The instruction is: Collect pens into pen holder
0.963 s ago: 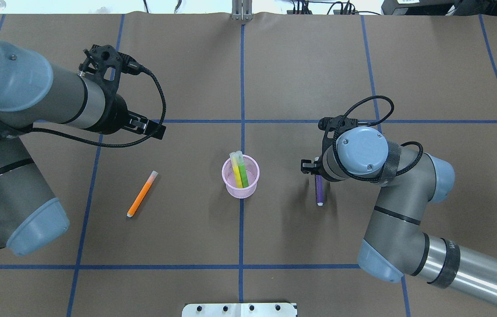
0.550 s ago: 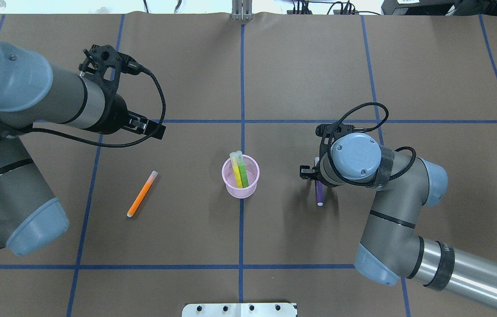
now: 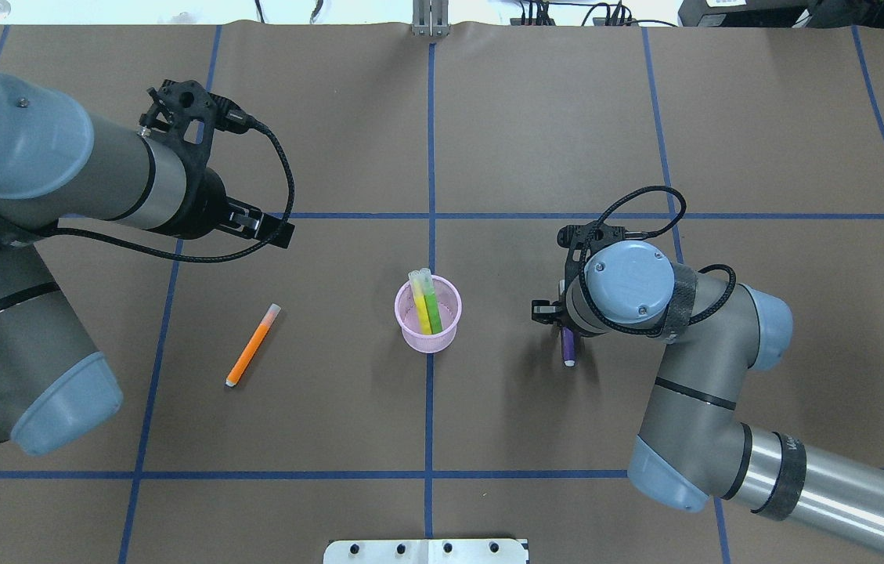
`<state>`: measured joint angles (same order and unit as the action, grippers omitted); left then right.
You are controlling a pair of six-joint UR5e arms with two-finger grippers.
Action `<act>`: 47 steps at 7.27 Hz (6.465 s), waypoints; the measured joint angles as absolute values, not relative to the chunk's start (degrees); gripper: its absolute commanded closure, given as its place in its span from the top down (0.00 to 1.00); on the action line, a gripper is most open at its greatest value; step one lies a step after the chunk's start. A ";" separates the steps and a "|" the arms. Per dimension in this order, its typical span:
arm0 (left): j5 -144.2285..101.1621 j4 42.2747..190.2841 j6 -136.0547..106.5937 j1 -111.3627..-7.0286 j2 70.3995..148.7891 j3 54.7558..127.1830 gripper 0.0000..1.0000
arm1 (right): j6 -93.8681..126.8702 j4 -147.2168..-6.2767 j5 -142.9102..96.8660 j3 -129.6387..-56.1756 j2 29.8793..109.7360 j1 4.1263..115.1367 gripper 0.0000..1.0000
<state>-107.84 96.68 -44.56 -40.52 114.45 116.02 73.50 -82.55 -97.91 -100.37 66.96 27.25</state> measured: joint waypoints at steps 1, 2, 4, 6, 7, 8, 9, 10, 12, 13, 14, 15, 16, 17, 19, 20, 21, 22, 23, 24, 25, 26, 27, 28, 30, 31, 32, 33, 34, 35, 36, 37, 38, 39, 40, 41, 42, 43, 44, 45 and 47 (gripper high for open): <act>-107.84 96.68 -44.56 -40.52 114.44 116.01 1.00 | 73.44 -82.57 -98.01 -100.37 67.01 27.25 0.36; -107.84 96.68 -44.56 -40.52 114.44 116.02 1.00 | 73.41 -82.55 -98.05 -100.37 67.04 27.25 0.36; -107.84 96.68 -44.56 -40.52 114.43 116.02 1.00 | 73.40 -82.53 -98.08 -100.37 67.01 27.25 0.00; -107.84 96.68 -44.56 -40.52 114.43 116.02 1.00 | 73.41 -82.53 -98.09 -100.38 66.88 27.25 0.00; -107.84 96.68 -44.56 -40.52 114.43 116.02 1.00 | 73.41 -82.51 -98.09 -100.47 66.77 27.25 0.00; -107.84 96.68 -44.56 -40.52 114.43 116.01 1.00 | 73.43 -82.49 -97.95 -100.72 66.68 27.25 0.00; -107.84 96.68 -44.56 -40.52 114.43 116.02 1.00 | 73.37 -82.51 -97.08 -101.28 66.65 27.28 0.00; -107.84 96.70 -44.51 -40.42 114.43 115.94 1.00 | 73.25 -82.52 -94.29 -102.39 66.52 27.35 0.00; -107.80 96.70 -43.78 -40.03 114.38 115.53 1.00 | 71.08 -82.53 -85.46 -106.34 65.81 27.41 0.00; -107.82 96.69 -43.58 -39.93 114.22 115.45 1.00 | 69.36 -82.22 -81.11 -108.54 65.05 27.31 0.00; -107.85 96.68 -43.53 -39.87 113.97 115.39 1.00 | 68.16 -80.42 -75.78 -109.88 64.12 26.25 0.00; -107.92 96.68 -43.51 -39.81 113.84 115.24 1.00 | 66.63 -76.85 -69.81 -110.06 63.62 23.86 0.00; -108.00 96.68 -43.51 -39.77 113.83 114.95 1.00 | 64.62 -72.54 -63.52 -109.35 63.21 20.93 0.00; -108.06 96.68 -43.51 -39.75 113.82 114.68 1.00 | 63.33 -69.02 -58.27 -107.92 62.51 18.45 0.00; -108.22 96.73 -43.50 -39.73 113.82 114.48 1.00 | 62.40 -64.50 -51.16 -104.15 60.62 15.03 0.00; -108.26 96.75 -43.52 -39.73 113.79 114.45 1.00 | 61.79 -63.41 -49.55 -103.19 59.98 14.14 0.00; -108.27 96.78 -43.56 -39.73 113.76 114.44 1.00 | 61.08 -62.94 -48.43 -102.54 59.25 13.42 0.00; -108.28 96.82 -43.58 -39.73 113.75 114.41 1.00 | 60.66 -62.76 -47.12 -101.77 58.69 12.55 0.00; -108.28 96.91 -43.59 -39.73 113.74 114.24 1.00 | 60.48 -62.70 -46.09 -101.23 58.34 11.76 0.29; -108.28 97.04 -43.59 -39.73 113.74 113.97 1.00 | 60.42 -62.68 -45.62 -100.94 58.14 11.27 0.99; -108.28 97.16 -43.59 -39.73 113.81 113.76 1.00 | 60.50 -62.67 -45.40 -100.83 58.06 10.94 1.00; -108.28 97.24 -43.59 -39.73 113.86 113.63 1.00 | 60.77 -62.21 -45.25 -100.82 58.03 10.58 1.00; -108.28 97.28 -43.59 -39.73 113.91 113.59 1.00 | 60.80 -61.12 -45.21 -100.88 57.99 10.29 1.00; -108.27 97.29 -43.63 -39.73 113.96 113.51 1.00 | 60.56 -60.26 -45.46 -101.30 57.96 10.25 1.00; -108.13 97.32 -44.19 -39.59 114.02 112.53 1.00 | 60.57 -59.94 -52.90 -103.12 58.08 13.41 1.00; -108.06 97.35 -44.43 -39.33 114.02 111.62 1.00 | 60.95 -60.60 -59.68 -103.68 58.69 17.11 1.00; -108.04 97.37 -45.34 -38.77 113.98 110.65 1.00 | 61.34 -62.86 -67.07 -103.88 59.46 21.78 1.00; -107.98 97.36 -47.29 -37.64 113.91 109.89 1.00 | 61.71 -67.22 -76.12 -103.94 59.91 27.56 1.00; -107.89 97.31 -49.37 -35.97 113.69 109.53 1.00 | 61.50 -72.69 -86.41 -103.89 60.32 34.20 1.00; -107.81 97.27 -50.87 -34.28 113.21 109.29 1.00 | 59.26 -77.44 -96.25 -103.75 61.21 41.06 1.00; -107.70 97.29 -51.55 -32.89 112.83 108.79 1.00 | 54.31 -80.18 -104.12 -103.64 62.87 47.14 1.00; -107.14 97.70 -51.77 -31.55 112.62 107.65 0.98 | 46.97 -81.41 -110.78 -103.49 65.46 52.97 1.00; -106.32 99.22 -51.67 -30.48 112.50 105.99 0.86 | 39.32 -81.87 -116.13 -102.99 68.07 58.47 1.00; -105.99 101.46 -51.40 -30.00 112.43 104.25 0.82 | 32.22 -82.02 -120.43 -101.44 69.79 63.45 1.00; -105.96 102.99 -51.23 -29.81 112.43 102.89 0.78 | 25.22 -82.04 -123.86 -98.96 70.79 67.90 1.00; -106.04 103.68 -51.13 -29.75 112.46 102.08 0.76 | 18.67 -82.03 -126.33 -96.47 71.62 71.68 1.00; -106.11 103.91 -50.81 -29.78 112.47 101.80 0.75 | 13.92 -82.03 -127.99 -94.76 72.36 74.47 1.00; -106.15 103.96 -49.86 -29.90 112.26 101.68 0.72 | 11.16 -81.99 -129.11 -93.82 73.06 76.20 1.00; -106.16 103.97 -48.66 -29.99 111.77 101.56 0.71 | 9.73 -81.85 -129.68 -93.42 73.77 77.03 1.00; -106.17 104.00 -47.79 -30.02 111.29 101.44 0.67 | 8.83 -81.76 -129.93 -93.28 74.37 77.41 1.00; -106.17 104.01 -47.27 -29.99 110.83 101.04 0.55 | 7.99 -81.68 -129.95 -93.19 74.96 77.71 1.00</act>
